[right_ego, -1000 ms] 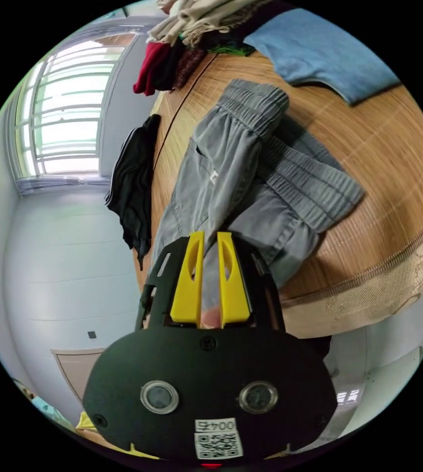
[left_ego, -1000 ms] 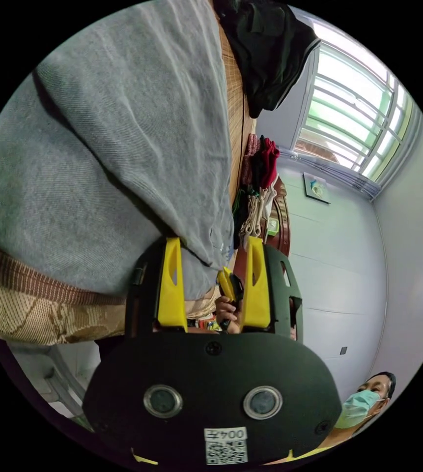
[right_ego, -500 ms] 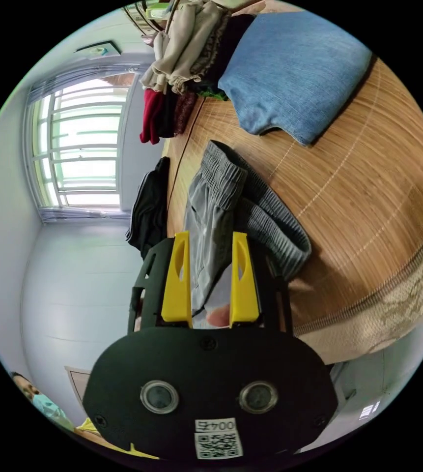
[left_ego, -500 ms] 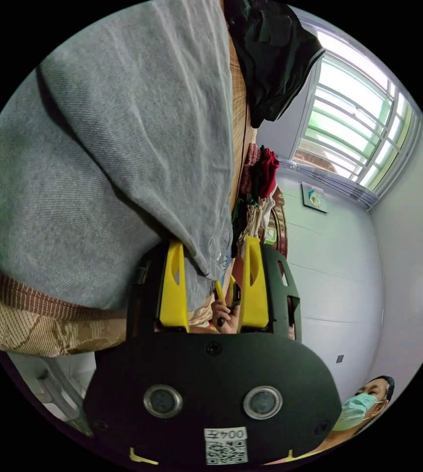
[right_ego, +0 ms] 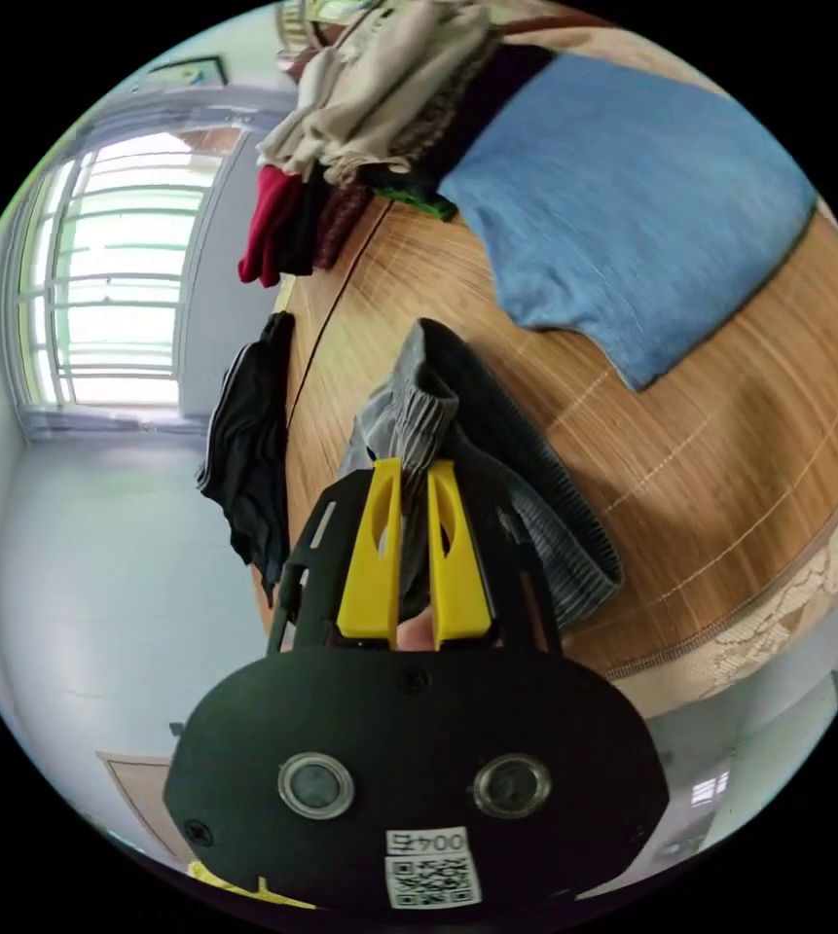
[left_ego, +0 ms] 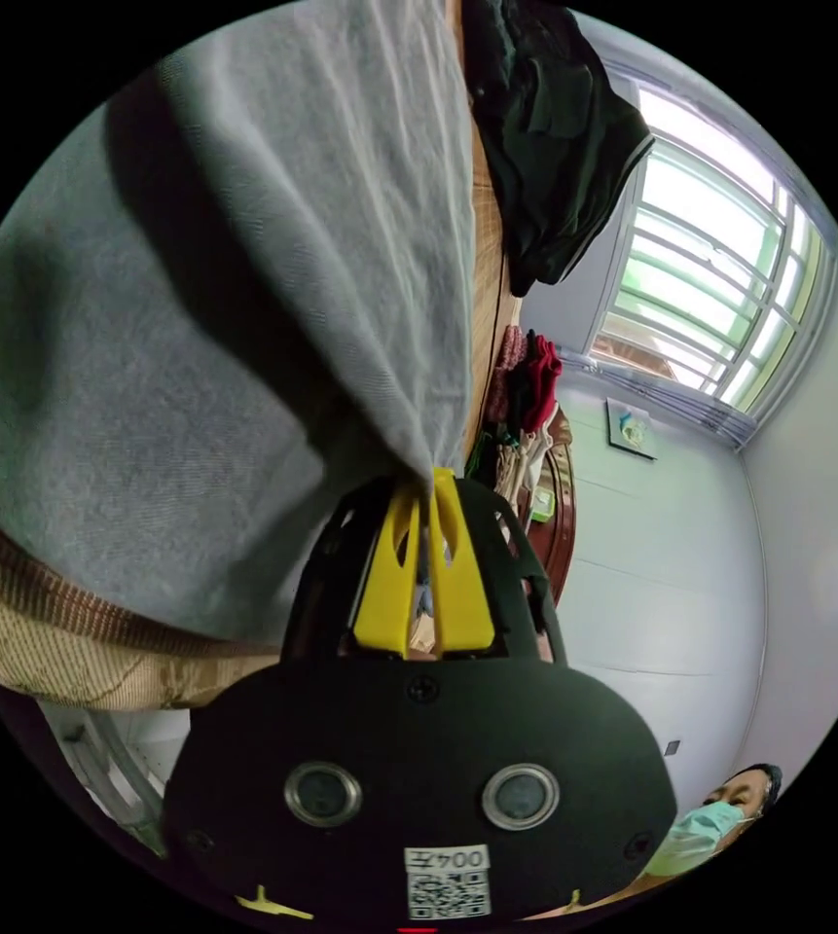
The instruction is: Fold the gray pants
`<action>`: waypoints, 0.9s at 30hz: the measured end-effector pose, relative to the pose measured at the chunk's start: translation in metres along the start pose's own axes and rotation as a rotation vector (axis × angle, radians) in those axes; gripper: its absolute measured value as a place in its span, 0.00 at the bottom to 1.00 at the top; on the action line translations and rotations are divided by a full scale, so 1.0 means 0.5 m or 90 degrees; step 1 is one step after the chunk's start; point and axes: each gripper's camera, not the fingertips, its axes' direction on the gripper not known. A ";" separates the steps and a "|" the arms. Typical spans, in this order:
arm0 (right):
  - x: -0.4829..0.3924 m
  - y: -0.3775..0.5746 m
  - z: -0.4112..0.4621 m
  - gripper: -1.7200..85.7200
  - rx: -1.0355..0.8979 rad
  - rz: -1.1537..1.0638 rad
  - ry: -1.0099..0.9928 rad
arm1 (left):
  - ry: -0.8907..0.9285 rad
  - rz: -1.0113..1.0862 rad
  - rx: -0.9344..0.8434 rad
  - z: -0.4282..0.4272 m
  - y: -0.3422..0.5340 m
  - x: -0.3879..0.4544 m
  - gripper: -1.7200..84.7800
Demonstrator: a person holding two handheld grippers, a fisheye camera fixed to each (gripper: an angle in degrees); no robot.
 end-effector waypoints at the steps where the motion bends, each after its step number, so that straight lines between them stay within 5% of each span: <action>1: -0.041 -0.003 -0.006 0.07 -0.008 -0.023 0.017 | -0.006 0.013 -0.004 0.001 0.000 0.021 0.06; 15: -0.394 0.036 -0.086 0.07 -0.107 -0.217 0.094 | 0.007 0.190 -0.024 -0.109 -0.003 0.377 0.05; 27: 0.073 0.195 -0.028 0.07 -0.143 -0.056 0.045 | -0.075 0.120 -0.081 -0.080 0.144 0.110 0.05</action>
